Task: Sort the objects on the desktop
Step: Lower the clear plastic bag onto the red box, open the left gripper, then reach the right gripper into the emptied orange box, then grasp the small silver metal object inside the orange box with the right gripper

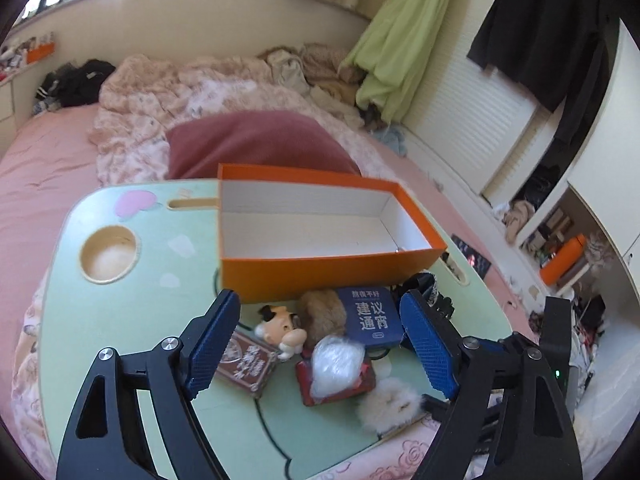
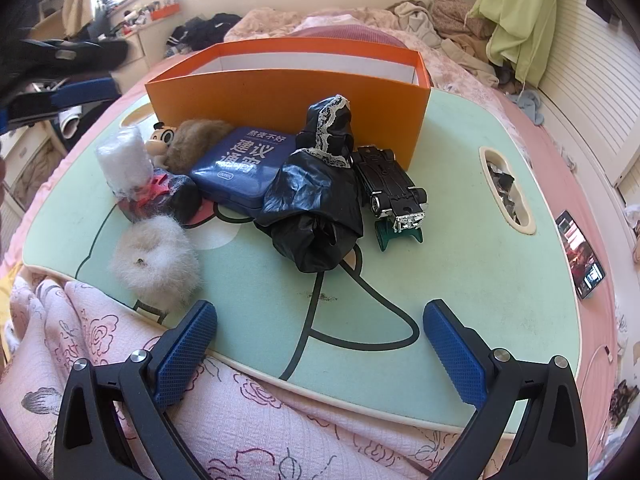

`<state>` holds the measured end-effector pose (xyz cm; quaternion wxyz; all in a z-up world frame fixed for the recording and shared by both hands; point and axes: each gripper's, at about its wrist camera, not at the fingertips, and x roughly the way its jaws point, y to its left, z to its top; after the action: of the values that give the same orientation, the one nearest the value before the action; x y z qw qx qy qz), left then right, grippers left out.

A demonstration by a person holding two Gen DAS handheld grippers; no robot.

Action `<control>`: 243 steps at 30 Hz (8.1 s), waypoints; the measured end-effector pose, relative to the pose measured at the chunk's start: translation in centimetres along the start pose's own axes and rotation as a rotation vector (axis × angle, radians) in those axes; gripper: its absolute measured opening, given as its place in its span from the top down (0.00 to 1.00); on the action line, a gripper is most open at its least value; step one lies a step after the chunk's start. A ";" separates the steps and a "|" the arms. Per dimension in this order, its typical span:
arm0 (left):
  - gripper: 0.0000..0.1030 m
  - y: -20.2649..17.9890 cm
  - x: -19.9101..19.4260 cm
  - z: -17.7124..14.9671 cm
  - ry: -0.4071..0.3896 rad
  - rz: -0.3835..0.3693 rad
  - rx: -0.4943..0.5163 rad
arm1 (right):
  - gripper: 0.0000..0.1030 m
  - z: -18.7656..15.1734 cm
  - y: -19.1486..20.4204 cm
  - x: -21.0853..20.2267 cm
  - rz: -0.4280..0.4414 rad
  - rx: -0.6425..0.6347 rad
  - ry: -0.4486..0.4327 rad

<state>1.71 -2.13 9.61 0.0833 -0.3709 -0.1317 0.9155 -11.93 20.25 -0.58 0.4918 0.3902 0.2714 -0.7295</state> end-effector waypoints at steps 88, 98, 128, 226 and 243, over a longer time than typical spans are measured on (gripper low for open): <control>0.00 -0.2 4.3 -9.6 0.106 0.315 0.084 | 0.24 13.8 1.9 1.3 -0.042 0.154 -0.069; 0.00 -0.2 4.3 -9.6 0.104 0.318 0.080 | 0.42 17.6 -0.6 -1.5 -0.015 0.076 0.032; 0.00 0.0 4.2 -9.5 0.097 0.330 0.066 | 0.74 17.2 -4.0 9.9 -0.199 0.077 0.562; 0.00 -0.2 4.2 -9.4 0.080 0.381 0.010 | 0.99 19.0 -7.6 7.9 -0.224 0.196 0.304; 0.00 -0.2 4.2 -9.4 0.078 0.387 0.005 | 0.96 13.2 -10.9 -4.0 0.426 0.350 0.137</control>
<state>5.34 0.79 0.37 -0.0883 -0.4244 -0.0526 0.8996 -25.24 16.00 10.10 0.5398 0.5659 0.0856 -0.6173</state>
